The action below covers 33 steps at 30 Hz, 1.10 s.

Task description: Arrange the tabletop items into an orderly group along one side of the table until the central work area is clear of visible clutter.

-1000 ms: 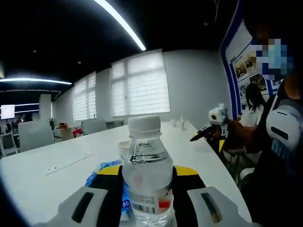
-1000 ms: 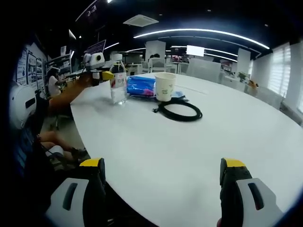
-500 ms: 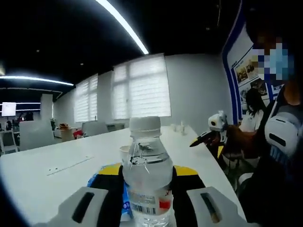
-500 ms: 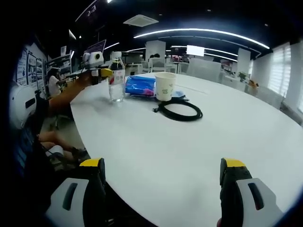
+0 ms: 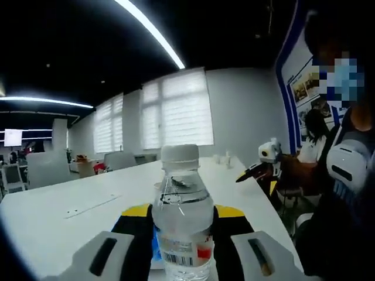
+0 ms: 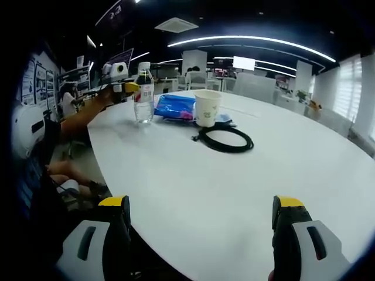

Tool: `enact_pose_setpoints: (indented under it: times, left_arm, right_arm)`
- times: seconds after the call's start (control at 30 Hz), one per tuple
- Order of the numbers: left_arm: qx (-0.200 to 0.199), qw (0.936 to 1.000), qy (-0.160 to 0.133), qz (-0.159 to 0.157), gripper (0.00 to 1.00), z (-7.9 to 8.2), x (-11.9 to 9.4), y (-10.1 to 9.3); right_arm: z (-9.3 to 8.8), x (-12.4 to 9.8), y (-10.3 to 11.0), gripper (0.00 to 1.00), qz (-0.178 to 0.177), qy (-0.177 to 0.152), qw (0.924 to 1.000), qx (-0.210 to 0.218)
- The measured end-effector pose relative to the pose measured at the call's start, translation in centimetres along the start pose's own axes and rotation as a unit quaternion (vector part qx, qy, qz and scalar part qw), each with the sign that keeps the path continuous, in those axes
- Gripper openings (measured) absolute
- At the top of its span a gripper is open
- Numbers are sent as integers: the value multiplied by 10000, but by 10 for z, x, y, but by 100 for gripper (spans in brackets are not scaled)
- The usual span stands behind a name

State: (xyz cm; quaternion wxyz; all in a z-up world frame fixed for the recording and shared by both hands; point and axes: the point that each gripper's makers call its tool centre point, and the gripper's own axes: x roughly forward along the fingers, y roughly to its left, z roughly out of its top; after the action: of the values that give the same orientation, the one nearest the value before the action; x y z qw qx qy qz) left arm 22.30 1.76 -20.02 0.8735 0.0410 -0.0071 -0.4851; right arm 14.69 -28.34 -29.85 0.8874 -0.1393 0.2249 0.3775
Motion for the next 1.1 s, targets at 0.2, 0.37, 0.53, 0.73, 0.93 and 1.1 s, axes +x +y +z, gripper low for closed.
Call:
enact_pose_setpoints:
  times: [0.2, 0.37, 0.53, 0.73, 0.93, 1.1]
  left_arm:
    - [-22, 10000, -13, 80, 36, 0, -10, 8]
    - [-61, 9998, -32, 172, 36, 0, -21, 16]
    - [-103, 9996, -67, 264, 36, -2, -30, 25]
    - [-137, 9991, -162, 359, 36, -1, -43, 40]
    - [-141, 9983, -265, 498, 36, 3, -54, 55]
    - [-111, 9980, -300, 550, 36, 4, -58, 61]
  right_arm:
    - [3, 2, 2, 98, 16, 19, 10000, -25]
    - [6, 6, 5, 98, 39, 27, 10000, -56]
    - [9, 9, 8, 98, 68, 35, 9999, -85]
    - [10, 8, 7, 98, 45, 43, 9999, -88]
    - [9, 6, 7, 98, 17, 50, 9999, -87]
    - [10, 5, 7, 98, 7, 53, 9999, -97]
